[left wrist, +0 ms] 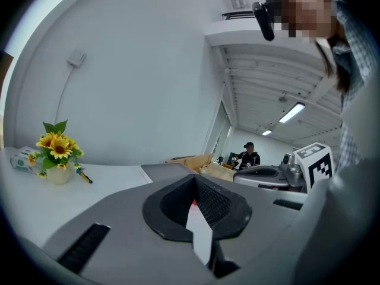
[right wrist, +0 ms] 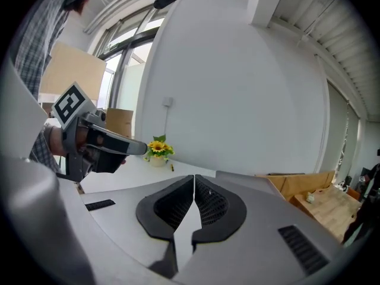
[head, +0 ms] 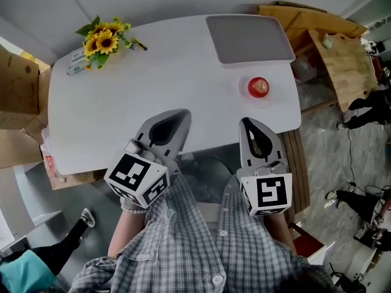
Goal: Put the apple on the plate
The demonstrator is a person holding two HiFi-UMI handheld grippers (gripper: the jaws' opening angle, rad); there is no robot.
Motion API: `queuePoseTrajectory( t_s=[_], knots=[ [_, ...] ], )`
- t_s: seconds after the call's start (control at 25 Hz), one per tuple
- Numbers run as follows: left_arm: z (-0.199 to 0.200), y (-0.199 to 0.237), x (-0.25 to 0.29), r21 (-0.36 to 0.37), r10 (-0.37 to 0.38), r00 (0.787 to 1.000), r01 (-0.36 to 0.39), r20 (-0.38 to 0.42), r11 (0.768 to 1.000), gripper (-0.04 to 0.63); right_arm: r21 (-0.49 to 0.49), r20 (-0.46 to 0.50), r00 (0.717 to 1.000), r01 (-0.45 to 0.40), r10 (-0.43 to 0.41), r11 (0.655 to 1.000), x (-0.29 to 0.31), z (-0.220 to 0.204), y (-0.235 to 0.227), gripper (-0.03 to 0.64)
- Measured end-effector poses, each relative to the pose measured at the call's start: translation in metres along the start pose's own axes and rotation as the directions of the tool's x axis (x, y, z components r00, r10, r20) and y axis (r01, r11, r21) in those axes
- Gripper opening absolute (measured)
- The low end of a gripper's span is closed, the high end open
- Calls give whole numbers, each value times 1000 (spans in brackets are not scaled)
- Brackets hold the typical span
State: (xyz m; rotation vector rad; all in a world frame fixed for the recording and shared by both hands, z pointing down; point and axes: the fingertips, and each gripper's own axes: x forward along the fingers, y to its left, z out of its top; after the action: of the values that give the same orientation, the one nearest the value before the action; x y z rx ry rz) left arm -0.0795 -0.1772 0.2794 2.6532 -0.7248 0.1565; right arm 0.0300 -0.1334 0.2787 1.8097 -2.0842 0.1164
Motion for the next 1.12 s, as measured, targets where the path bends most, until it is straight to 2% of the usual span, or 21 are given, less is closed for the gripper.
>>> queuePoseTrajectory(
  t_s=[0.12,0.28,0.52,0.64,0.8,0.96,1.12],
  knots=[
    [-7,-1,5,-23,-20,1000,19,-19,1000,9,-10,-13,1000,4,-4,1000,4,-2,2,23],
    [-17,-6,11,-50,-45,998,43,-44,998,9,-17,-43,998,51,-51,999,2,-8,-12,23],
    [-20,-9,35,-21,-48,996,46,-79,999,9,26,-67,993,97,-95,995,9,-20,-60,23],
    [-19,-8,47,-31,-35,996,32,-88,999,9,42,-71,994,83,-80,996,20,-24,-79,23],
    [-21,-9,70,-45,-13,994,8,-106,999,9,15,-83,995,52,-51,999,35,-28,-102,23],
    [-25,-1,94,-102,49,992,-61,-116,993,9,33,-108,993,44,-40,999,46,-38,-130,23],
    [-34,6,119,-153,80,987,-102,-142,983,9,41,-143,989,34,-28,999,59,-53,-158,23]
  ],
)
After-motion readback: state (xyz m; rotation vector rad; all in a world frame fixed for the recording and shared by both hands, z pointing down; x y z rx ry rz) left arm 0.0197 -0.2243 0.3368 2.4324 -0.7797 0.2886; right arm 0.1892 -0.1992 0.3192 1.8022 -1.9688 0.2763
